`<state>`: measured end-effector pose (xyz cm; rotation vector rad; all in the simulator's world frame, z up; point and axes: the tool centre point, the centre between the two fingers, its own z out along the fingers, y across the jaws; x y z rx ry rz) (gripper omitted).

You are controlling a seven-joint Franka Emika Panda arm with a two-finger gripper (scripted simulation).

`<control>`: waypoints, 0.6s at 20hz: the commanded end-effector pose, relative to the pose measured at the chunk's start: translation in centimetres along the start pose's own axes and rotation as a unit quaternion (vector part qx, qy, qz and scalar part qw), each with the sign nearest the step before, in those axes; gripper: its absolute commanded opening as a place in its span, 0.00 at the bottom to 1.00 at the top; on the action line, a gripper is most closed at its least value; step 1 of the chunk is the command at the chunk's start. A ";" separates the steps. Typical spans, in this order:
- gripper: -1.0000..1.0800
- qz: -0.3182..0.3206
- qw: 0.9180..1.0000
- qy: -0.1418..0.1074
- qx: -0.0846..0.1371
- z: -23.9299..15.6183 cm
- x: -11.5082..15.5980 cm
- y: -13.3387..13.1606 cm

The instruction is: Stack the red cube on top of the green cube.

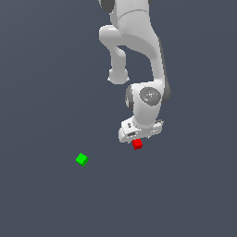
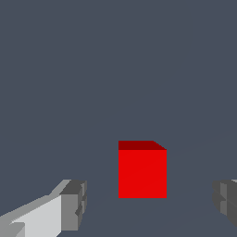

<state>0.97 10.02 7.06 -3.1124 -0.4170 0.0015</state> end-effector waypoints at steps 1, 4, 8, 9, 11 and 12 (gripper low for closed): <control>0.96 -0.001 1.000 0.000 -0.001 0.1 0.1 0.0; 0.96 -0.001 1.000 0.000 0.000 0.2 0.0 0.0; 0.96 -0.001 1.000 0.000 0.000 1.4 0.0 0.0; 0.96 -0.001 1.000 0.000 0.000 1.9 0.0 0.0; 0.96 -0.001 1.000 0.000 0.000 3.1 -0.1 0.0; 0.96 -0.001 1.000 0.000 -0.001 3.6 -0.1 0.0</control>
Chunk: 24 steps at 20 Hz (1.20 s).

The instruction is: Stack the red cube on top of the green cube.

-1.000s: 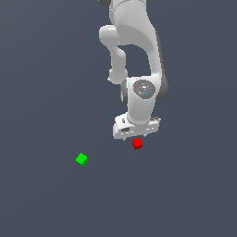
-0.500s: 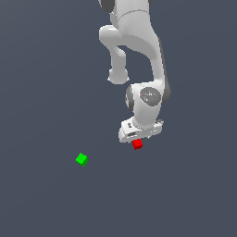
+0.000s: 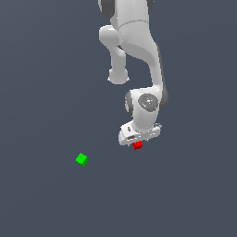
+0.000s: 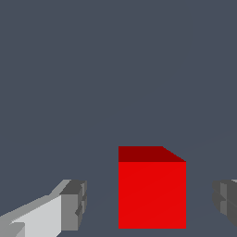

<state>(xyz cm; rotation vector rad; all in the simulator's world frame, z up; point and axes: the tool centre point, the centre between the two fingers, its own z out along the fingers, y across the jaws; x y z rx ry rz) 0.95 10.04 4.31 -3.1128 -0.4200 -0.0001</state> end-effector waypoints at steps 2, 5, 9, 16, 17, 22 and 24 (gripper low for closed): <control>0.96 0.000 1.000 0.000 0.000 1.7 -0.1 0.0; 0.96 0.000 1.000 0.000 0.000 2.3 0.0 0.0; 0.00 0.000 1.000 0.000 0.000 2.3 0.1 0.0; 0.00 0.000 1.000 0.000 0.000 2.3 0.1 0.0; 0.00 0.000 1.000 0.000 0.000 2.3 0.1 0.0; 0.00 0.000 1.000 0.000 0.000 1.8 0.0 0.0; 0.00 0.000 1.000 0.000 0.000 1.2 0.0 0.0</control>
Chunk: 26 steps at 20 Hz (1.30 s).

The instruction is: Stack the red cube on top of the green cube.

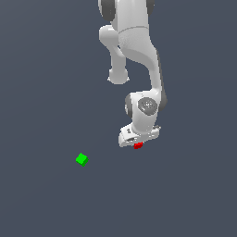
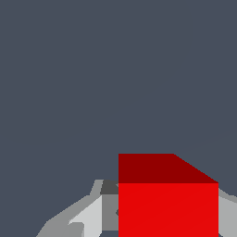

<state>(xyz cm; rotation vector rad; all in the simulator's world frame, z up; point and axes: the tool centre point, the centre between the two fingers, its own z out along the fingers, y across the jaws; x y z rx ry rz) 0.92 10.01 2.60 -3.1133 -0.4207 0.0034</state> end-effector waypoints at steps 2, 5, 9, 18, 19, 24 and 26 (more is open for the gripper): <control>0.00 0.000 1.000 0.001 0.000 -1.3 0.0 0.0; 0.00 0.000 1.000 0.001 0.000 -3.2 0.0 0.0; 0.00 0.000 1.000 0.001 0.000 -6.1 -0.1 0.0; 0.00 0.000 1.000 0.001 0.000 -9.4 0.0 0.0; 0.00 0.000 1.000 0.001 0.000 -9.4 0.0 0.0; 0.00 0.000 1.000 0.002 0.000 -9.1 0.0 0.6; 0.00 0.000 1.000 0.002 0.000 -9.0 0.0 1.4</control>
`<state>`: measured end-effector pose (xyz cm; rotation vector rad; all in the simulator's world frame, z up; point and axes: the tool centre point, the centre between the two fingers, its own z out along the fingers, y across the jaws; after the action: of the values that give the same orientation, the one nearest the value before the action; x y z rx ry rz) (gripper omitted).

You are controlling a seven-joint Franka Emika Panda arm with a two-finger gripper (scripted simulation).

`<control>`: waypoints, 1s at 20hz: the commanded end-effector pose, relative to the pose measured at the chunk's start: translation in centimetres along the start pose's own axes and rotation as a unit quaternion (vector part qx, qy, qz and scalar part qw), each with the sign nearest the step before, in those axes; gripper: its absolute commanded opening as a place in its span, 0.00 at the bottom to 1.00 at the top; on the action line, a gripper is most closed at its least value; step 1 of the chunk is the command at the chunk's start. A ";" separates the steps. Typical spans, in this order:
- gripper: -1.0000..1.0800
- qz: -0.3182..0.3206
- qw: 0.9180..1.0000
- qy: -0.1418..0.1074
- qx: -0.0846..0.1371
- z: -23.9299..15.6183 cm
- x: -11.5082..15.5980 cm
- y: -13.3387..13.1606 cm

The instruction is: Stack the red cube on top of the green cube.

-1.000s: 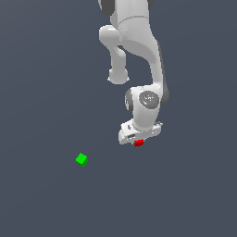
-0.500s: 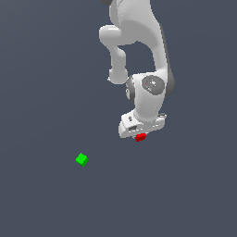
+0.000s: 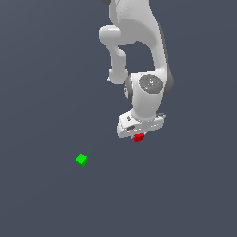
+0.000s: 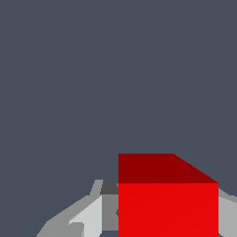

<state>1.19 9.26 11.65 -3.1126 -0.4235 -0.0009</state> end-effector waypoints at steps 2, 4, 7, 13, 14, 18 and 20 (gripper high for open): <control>0.00 0.001 1.000 0.000 0.000 0.3 0.0 1.7; 0.00 0.001 1.000 0.000 0.000 0.6 0.0 3.2; 0.00 0.001 1.000 0.000 0.000 1.1 0.0 5.9; 0.00 0.001 1.000 0.000 0.000 2.4 0.0 12.5; 0.00 0.001 1.000 0.000 0.000 2.6 0.0 13.7; 0.00 0.001 1.000 0.000 0.000 3.5 0.1 18.3; 0.00 0.001 1.000 0.000 0.000 4.0 0.2 20.4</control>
<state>6.35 -8.80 7.97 -3.1141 -0.4197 0.0006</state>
